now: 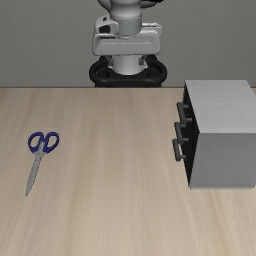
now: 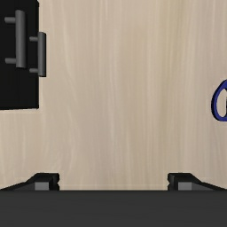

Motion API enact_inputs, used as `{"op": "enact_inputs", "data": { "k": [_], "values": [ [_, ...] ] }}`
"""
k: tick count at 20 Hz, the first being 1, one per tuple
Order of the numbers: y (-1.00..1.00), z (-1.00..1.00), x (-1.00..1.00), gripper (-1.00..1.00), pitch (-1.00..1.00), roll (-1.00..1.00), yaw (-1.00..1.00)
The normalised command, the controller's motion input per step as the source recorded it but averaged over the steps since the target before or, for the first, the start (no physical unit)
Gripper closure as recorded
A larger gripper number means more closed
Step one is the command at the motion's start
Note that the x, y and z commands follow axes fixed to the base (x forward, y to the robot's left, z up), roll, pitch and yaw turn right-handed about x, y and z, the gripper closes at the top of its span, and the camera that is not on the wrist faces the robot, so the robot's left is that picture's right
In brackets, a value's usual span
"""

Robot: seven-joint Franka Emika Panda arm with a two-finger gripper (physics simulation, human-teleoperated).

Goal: Pick up the scissors and place it on the top of the cabinet

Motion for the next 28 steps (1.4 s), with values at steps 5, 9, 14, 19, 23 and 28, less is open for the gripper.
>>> {"op": "enact_inputs", "data": {
  "k": [5,9,14,19,23,28],
  "values": [
    [-1.00,0.00,0.00,-1.00,0.00,0.00,0.00],
    [-1.00,0.00,0.00,-1.00,0.00,0.00,0.00],
    [-1.00,0.00,0.00,-1.00,0.00,0.00,0.00],
    [-1.00,0.00,0.00,-1.00,0.00,0.00,0.00],
    [-0.75,0.00,0.25,-1.00,0.00,0.00,0.00],
    [0.00,0.00,1.00,-1.00,0.00,0.00,0.00]
  ]
}}
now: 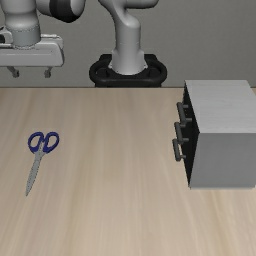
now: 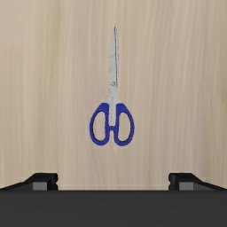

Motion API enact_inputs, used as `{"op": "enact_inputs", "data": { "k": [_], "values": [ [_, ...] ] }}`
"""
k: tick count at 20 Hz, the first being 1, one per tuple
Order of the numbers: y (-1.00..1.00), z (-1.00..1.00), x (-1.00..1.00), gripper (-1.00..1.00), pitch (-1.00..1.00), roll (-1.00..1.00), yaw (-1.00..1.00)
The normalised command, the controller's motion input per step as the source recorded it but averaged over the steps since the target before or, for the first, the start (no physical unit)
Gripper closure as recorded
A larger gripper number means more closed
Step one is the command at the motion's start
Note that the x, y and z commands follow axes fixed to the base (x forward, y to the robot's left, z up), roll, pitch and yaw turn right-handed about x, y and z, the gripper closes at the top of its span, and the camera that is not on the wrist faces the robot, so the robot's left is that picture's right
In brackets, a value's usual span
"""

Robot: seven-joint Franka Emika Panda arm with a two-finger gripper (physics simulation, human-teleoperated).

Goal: Pick up the scissors and place it on the top of the cabinet

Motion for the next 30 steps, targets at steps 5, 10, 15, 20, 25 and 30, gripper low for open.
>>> {"op": "enact_inputs", "data": {
  "k": [5,10,15,20,25,30],
  "values": [
    [0.20,-0.20,0.20,-1.00,0.00,0.00,0.00],
    [0.00,-1.00,0.00,-1.00,0.00,0.00,0.00],
    [0.00,-1.00,0.00,-1.00,0.00,0.00,0.00],
    [0.00,-1.00,0.00,-1.00,0.00,0.00,0.00],
    [0.00,-1.00,0.00,-1.00,0.00,0.00,0.00],
    [0.00,-0.20,0.00,1.00,0.00,0.00,0.00]
  ]
}}
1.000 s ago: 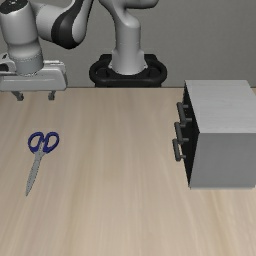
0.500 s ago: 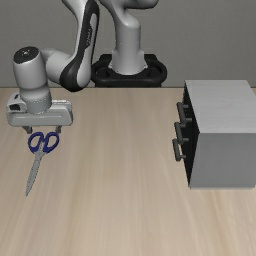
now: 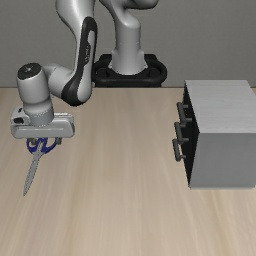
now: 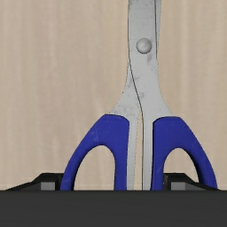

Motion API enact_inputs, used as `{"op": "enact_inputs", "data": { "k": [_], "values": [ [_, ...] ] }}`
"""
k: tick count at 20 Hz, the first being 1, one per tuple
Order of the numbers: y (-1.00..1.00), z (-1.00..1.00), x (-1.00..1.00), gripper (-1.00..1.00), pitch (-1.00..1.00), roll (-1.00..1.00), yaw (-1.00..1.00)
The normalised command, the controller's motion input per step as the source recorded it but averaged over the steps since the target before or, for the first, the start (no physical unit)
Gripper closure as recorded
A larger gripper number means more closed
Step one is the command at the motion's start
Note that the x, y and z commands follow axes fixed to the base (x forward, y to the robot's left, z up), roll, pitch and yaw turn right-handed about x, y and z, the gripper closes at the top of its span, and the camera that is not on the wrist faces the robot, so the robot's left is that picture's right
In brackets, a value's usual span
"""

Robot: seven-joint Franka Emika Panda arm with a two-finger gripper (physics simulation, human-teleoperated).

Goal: Pick up the scissors and place it on the top of the cabinet

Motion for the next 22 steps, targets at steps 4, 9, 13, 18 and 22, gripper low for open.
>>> {"op": "enact_inputs", "data": {
  "k": [4,9,13,18,22],
  "values": [
    [0.00,0.00,0.00,1.00,0.00,0.00,0.00],
    [0.00,0.20,0.00,1.00,0.00,0.00,0.00],
    [0.00,1.00,0.00,1.00,0.00,0.00,0.00],
    [0.00,1.00,0.00,1.00,0.00,0.00,0.00],
    [0.00,1.00,0.00,1.00,0.00,0.00,0.00]
  ]
}}
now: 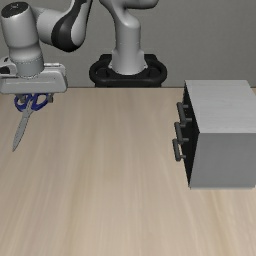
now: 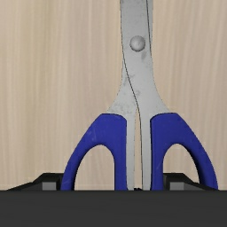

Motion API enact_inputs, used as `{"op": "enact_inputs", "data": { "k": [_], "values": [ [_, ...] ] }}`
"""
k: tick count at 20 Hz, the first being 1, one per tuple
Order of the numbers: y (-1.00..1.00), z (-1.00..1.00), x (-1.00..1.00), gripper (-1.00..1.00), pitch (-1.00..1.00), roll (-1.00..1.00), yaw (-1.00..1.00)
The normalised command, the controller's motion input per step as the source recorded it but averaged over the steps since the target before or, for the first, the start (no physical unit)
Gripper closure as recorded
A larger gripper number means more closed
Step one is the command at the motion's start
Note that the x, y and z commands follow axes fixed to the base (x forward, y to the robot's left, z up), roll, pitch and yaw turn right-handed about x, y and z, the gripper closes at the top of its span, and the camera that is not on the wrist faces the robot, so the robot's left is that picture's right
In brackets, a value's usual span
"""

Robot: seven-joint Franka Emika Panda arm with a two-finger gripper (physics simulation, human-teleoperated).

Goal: Pick up the scissors and place it on the top of the cabinet

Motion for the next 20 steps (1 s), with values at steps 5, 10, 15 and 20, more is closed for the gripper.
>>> {"op": "enact_inputs", "data": {
  "k": [5,10,15,20],
  "values": [
    [0.00,1.00,0.00,1.00,0.00,0.00,0.00],
    [0.60,0.40,0.00,1.00,0.00,0.00,0.00],
    [1.00,0.00,0.00,1.00,0.00,0.00,0.00],
    [1.00,0.00,0.00,1.00,0.00,0.00,0.00]
  ]
}}
